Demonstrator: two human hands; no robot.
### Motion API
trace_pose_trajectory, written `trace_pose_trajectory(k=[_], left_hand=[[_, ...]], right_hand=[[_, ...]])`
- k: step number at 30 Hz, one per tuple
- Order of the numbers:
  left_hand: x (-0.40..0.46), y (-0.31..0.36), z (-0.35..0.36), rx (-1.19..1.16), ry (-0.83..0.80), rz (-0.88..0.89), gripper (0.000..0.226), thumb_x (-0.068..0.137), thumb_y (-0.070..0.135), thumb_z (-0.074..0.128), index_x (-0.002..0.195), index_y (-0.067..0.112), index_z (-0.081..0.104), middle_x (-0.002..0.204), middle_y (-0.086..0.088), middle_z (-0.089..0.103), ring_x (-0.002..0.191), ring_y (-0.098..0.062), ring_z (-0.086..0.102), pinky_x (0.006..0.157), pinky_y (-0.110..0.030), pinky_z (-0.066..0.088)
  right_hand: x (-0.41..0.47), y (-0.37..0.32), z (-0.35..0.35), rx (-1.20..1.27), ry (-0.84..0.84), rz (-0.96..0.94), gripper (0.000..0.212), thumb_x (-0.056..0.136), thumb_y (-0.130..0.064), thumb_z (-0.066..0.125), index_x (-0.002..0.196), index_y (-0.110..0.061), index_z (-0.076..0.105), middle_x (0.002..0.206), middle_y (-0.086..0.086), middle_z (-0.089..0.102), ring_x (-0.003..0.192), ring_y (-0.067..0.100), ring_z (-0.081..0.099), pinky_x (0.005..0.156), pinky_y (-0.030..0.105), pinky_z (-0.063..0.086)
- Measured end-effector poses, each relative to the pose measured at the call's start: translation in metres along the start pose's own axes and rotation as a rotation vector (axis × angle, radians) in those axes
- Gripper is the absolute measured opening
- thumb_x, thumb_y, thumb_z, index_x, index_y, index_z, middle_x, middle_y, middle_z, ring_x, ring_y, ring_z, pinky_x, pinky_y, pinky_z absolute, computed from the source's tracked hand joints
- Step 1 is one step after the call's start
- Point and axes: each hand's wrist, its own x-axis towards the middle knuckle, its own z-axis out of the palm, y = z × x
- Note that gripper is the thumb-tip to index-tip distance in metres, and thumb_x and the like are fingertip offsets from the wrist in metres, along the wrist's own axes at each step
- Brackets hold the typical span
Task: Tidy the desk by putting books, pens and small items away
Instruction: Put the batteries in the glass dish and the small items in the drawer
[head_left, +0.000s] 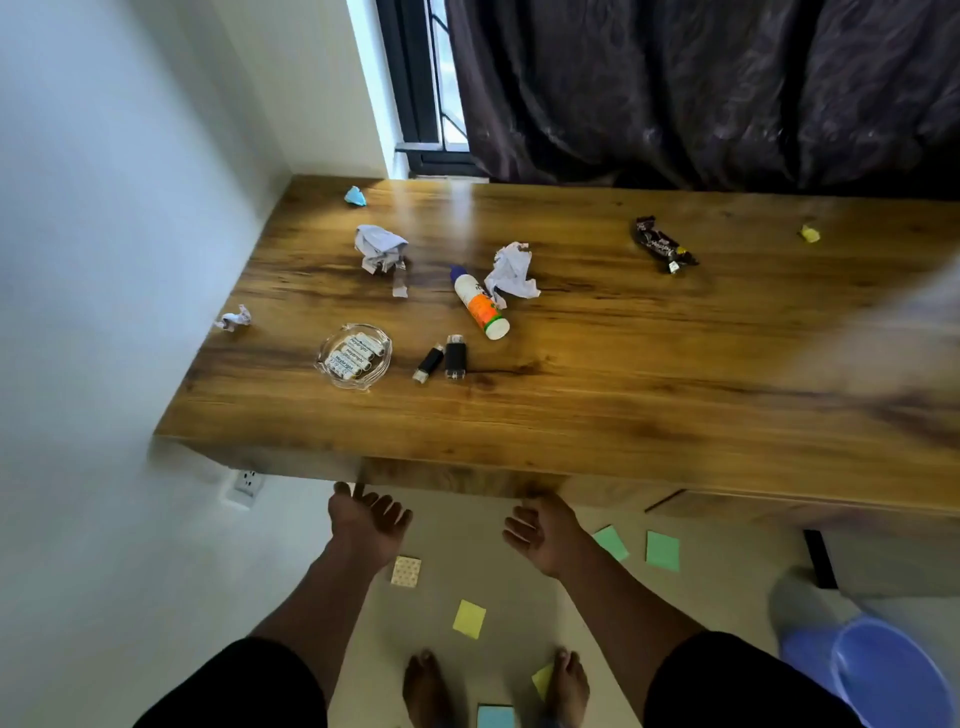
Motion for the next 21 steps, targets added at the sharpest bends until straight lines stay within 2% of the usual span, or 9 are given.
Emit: trace_pose_trajectory(k=[1,3,4,6,8,11,16,18,21], left_hand=[[0.007,0.007,0.001,-0.026,-0.006,-0.005,0.053,0.1,0.062,0.029,0.102,0.012,0.048,0.079,-0.008,0.036,0.066,-0.026,0.032,0.11,-0.042,0.038],[0.014,0.017,0.003,-0.017,-0.041,-0.03,0.063,0.097,0.067,0.025,0.09,0.009,0.047,0.085,-0.012,0.044,0.067,-0.029,0.033,0.089,-0.041,0.041],[0.017,0.019,0.004,-0.01,-0.053,-0.038,0.067,0.096,0.07,0.024,0.087,0.008,0.047,0.088,-0.014,0.047,0.068,-0.029,0.035,0.087,-0.043,0.04],[0.019,0.023,0.001,-0.001,-0.043,-0.063,0.076,0.094,0.075,0.021,0.091,0.005,0.051,0.093,-0.016,0.051,0.074,-0.029,0.04,0.106,-0.046,0.035],[0.02,0.026,0.001,0.008,-0.047,-0.071,0.081,0.092,0.079,0.02,0.097,0.005,0.053,0.097,-0.015,0.053,0.079,-0.028,0.044,0.113,-0.046,0.03],[0.023,0.031,-0.001,-0.034,-0.068,-0.09,0.085,0.09,0.082,0.022,0.11,0.005,0.054,0.111,-0.016,0.055,0.095,-0.031,0.05,0.122,-0.05,0.026],[0.003,0.038,-0.01,-0.011,-0.128,-0.144,0.09,0.092,0.081,0.026,0.127,0.003,0.054,0.145,-0.016,0.048,0.141,-0.034,0.042,0.122,-0.054,0.026],[-0.005,0.038,-0.015,0.012,-0.11,-0.157,0.086,0.093,0.08,0.028,0.116,0.002,0.056,0.144,-0.016,0.05,0.141,-0.034,0.043,0.12,-0.055,0.029],[-0.014,0.036,-0.026,0.039,-0.074,-0.177,0.084,0.093,0.078,0.03,0.121,0.002,0.054,0.141,-0.018,0.053,0.131,-0.035,0.051,0.114,-0.057,0.036]], right_hand=[[0.003,0.002,0.003,0.055,0.006,-0.001,0.009,0.103,-0.006,0.049,0.1,-0.009,0.058,0.1,0.015,0.056,0.089,0.033,0.06,0.08,0.048,0.053],[0.006,0.005,0.007,0.143,0.011,-0.018,0.017,0.1,0.002,0.047,0.11,-0.006,0.058,0.112,0.017,0.056,0.103,0.037,0.06,0.086,0.051,0.052],[0.008,0.004,0.008,0.177,0.007,-0.03,0.022,0.098,0.006,0.046,0.112,-0.005,0.057,0.118,0.019,0.056,0.108,0.038,0.059,0.09,0.052,0.051],[0.012,0.002,0.007,0.23,0.006,-0.045,0.024,0.092,0.011,0.043,0.103,-0.006,0.056,0.121,0.019,0.057,0.106,0.035,0.061,0.089,0.052,0.051],[0.012,0.002,0.003,0.242,-0.01,-0.039,0.022,0.09,0.01,0.043,0.09,-0.008,0.056,0.113,0.016,0.061,0.102,0.03,0.065,0.089,0.049,0.052],[0.007,0.006,0.003,0.273,-0.007,-0.051,0.019,0.091,0.007,0.046,0.087,-0.006,0.059,0.102,0.013,0.068,0.104,0.029,0.066,0.099,0.048,0.05],[-0.003,0.017,0.007,0.262,0.02,-0.077,0.018,0.093,0.004,0.049,0.088,-0.008,0.062,0.098,0.009,0.071,0.104,0.027,0.066,0.099,0.045,0.048],[-0.007,0.021,0.006,0.26,0.028,-0.08,0.019,0.093,0.004,0.048,0.087,-0.009,0.061,0.097,0.01,0.07,0.102,0.027,0.067,0.096,0.044,0.048],[-0.014,0.035,0.002,0.266,0.051,-0.07,0.019,0.093,0.004,0.047,0.09,-0.008,0.061,0.099,0.011,0.071,0.101,0.027,0.068,0.087,0.043,0.051]])
